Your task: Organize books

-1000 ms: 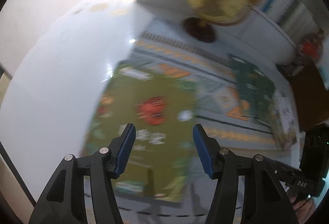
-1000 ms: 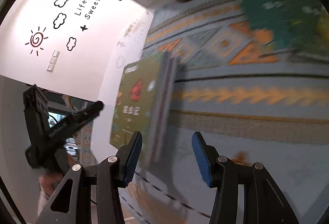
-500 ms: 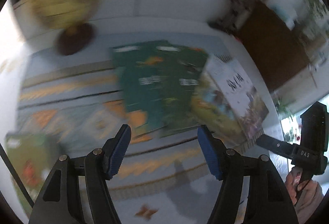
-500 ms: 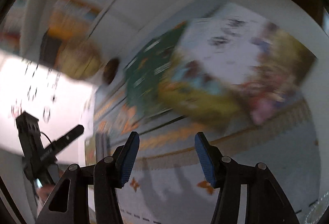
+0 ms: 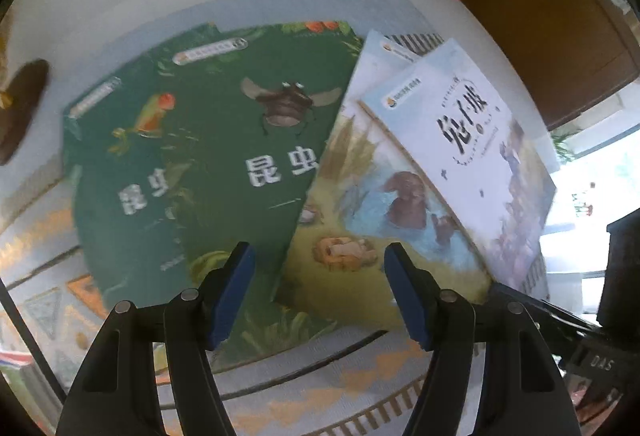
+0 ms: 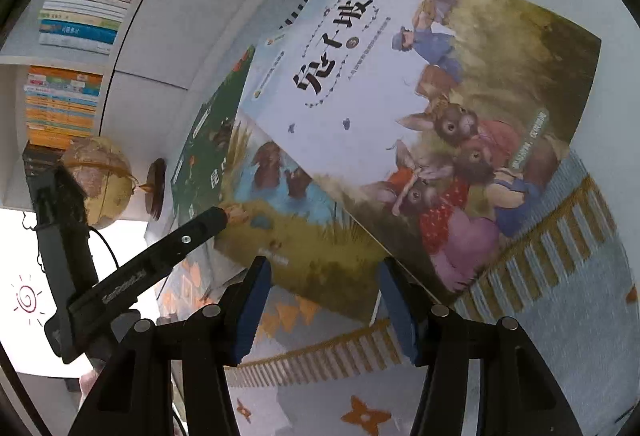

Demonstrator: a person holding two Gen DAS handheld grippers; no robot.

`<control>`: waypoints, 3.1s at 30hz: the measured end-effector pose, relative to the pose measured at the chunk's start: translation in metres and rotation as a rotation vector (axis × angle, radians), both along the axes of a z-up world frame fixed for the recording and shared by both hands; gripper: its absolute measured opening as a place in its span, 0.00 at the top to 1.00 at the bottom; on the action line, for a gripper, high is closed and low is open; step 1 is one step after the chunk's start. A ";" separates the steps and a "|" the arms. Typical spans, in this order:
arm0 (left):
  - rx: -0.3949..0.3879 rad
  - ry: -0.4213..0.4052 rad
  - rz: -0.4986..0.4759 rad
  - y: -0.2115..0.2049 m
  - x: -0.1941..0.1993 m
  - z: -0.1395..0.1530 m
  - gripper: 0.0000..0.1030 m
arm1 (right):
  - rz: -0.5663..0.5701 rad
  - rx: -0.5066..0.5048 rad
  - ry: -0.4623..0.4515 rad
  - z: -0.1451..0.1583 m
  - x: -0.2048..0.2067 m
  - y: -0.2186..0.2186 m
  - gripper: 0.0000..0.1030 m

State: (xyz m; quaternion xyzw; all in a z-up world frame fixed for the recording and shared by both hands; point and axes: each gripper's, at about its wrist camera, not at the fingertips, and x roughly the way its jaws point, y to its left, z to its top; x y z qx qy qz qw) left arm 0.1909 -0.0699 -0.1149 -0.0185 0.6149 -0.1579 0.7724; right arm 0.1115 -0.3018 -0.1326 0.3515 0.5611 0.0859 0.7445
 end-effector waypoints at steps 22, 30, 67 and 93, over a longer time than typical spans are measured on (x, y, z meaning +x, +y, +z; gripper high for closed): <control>-0.017 -0.022 -0.022 0.022 -0.117 0.011 0.32 | 0.263 0.021 -0.057 -0.005 -0.001 0.034 0.23; -0.080 0.055 0.065 0.070 -0.171 0.006 0.32 | 0.461 0.046 -0.049 -0.009 -0.026 0.084 0.22; -0.289 -0.046 0.238 0.146 -0.146 0.031 0.34 | 0.483 0.363 -0.082 -0.036 -0.007 0.082 0.82; 0.054 0.124 0.188 0.121 -0.134 -0.014 0.52 | 0.563 0.326 -0.107 -0.030 0.015 0.119 0.87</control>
